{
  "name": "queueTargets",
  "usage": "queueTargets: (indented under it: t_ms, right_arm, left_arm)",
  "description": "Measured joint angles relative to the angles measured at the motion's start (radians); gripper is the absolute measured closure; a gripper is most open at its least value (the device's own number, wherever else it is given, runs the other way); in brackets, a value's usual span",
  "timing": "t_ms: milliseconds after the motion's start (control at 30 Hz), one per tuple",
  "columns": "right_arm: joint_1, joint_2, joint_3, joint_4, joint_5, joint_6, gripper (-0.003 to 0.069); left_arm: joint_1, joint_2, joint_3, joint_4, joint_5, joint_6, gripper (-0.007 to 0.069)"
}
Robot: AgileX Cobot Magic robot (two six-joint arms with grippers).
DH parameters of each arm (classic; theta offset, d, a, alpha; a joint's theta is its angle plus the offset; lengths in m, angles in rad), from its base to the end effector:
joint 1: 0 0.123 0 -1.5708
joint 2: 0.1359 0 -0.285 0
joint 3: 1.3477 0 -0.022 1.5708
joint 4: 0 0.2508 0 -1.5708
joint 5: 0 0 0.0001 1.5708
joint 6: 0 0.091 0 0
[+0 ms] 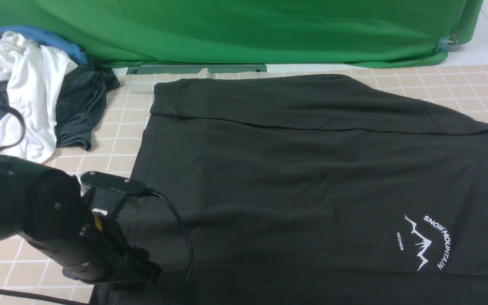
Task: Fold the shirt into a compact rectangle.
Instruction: 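Grasp the left edge of the dark T-shirt lying flat on the table, then fold the left side of the black T-shirt inward over its body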
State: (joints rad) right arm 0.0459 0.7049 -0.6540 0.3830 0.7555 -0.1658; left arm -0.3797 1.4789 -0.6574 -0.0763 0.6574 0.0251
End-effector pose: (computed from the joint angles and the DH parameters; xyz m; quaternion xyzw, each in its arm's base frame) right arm 0.1268 0.0292 0.3110 -0.0226 0.8967 0.1515 0.4153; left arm 0.2117 -0.0891 0.1666 0.1727 0.9806 -0.0413 0.0834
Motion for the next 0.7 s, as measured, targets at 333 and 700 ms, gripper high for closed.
queueTargets:
  t_ms: [333, 700]
  right_arm:
    - [0.000, 0.000, -0.001, 0.007, -0.006, -0.002, 0.0605]
    - [0.000, 0.000, -0.001, 0.008, -0.006, -0.003, 0.0588]
  left_arm:
    - [0.000, 0.058, -0.003, -0.061, -0.018, 0.051, 0.0256]
    - [-0.001, -0.029, -0.003, -0.093, 0.089, 0.062, 0.0592]
